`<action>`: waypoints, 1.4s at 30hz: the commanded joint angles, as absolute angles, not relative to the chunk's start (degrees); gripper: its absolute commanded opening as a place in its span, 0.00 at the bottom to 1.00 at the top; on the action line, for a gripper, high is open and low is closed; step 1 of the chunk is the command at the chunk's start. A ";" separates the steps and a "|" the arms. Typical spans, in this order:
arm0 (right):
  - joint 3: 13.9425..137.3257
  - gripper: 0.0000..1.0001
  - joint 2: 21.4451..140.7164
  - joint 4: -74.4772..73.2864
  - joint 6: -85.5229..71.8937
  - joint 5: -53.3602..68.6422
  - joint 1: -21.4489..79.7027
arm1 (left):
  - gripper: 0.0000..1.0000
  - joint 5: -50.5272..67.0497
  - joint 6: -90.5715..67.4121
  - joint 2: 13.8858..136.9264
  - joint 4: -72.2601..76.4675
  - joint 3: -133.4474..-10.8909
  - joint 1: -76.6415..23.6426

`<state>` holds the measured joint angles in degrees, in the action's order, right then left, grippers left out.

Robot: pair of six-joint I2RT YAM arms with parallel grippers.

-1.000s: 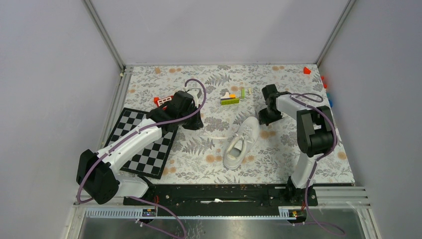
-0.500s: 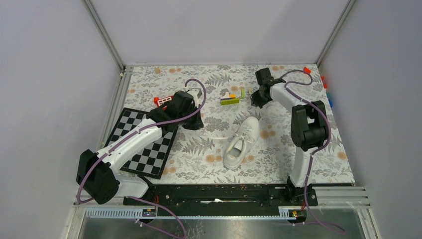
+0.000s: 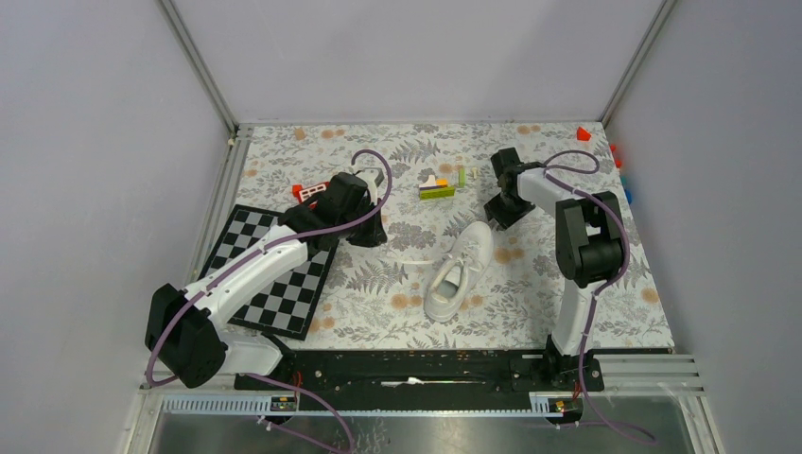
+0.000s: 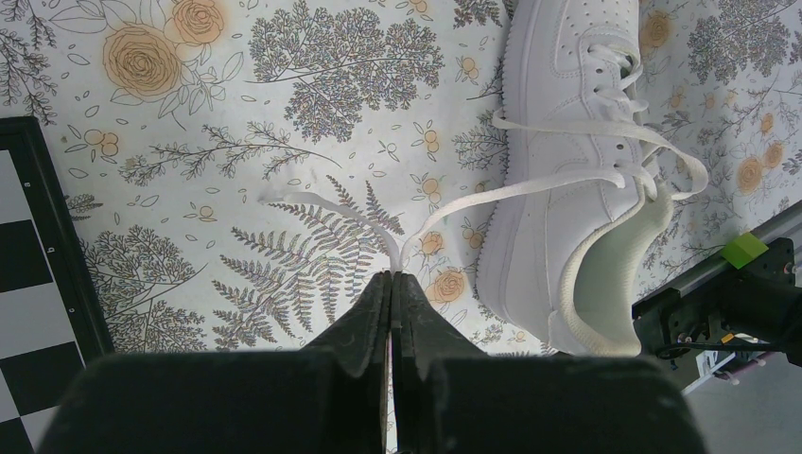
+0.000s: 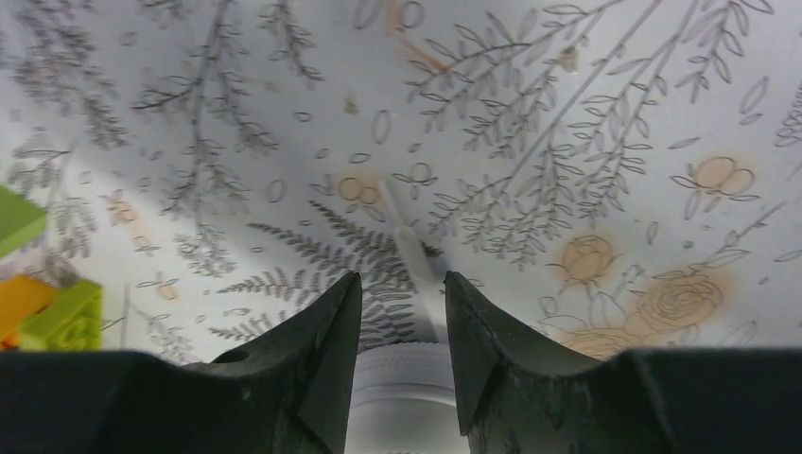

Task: Tie the shoes
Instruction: Pick up the shoelace at the center of the board.

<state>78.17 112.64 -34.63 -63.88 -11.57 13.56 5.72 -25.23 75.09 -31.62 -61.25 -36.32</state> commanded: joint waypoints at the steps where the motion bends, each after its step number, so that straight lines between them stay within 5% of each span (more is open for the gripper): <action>1: 77.45 0.46 110.48 -36.58 -65.14 -14.65 13.67 | 0.00 6.32 -24.35 74.32 -30.25 -60.98 -36.03; 20: 78.32 0.39 116.15 -37.62 -68.95 -8.79 14.56 | 0.00 6.15 -24.27 73.52 -30.22 -60.68 -35.99; 23: 80.21 0.27 117.89 -37.23 -68.03 -8.32 15.08 | 0.00 6.18 -24.26 73.79 -30.23 -60.88 -36.00; 26: 83.09 0.00 119.47 -37.78 -66.67 -8.21 15.77 | 0.00 6.14 -24.19 73.98 -30.32 -61.07 -36.04; 42: 101.01 0.00 126.44 -35.86 -60.21 -0.18 21.38 | 0.00 5.17 -24.21 73.86 -30.47 -60.87 -35.99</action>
<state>97.23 125.89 -35.22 -61.84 -2.13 18.98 6.00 -25.04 75.09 -31.62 -61.23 -36.32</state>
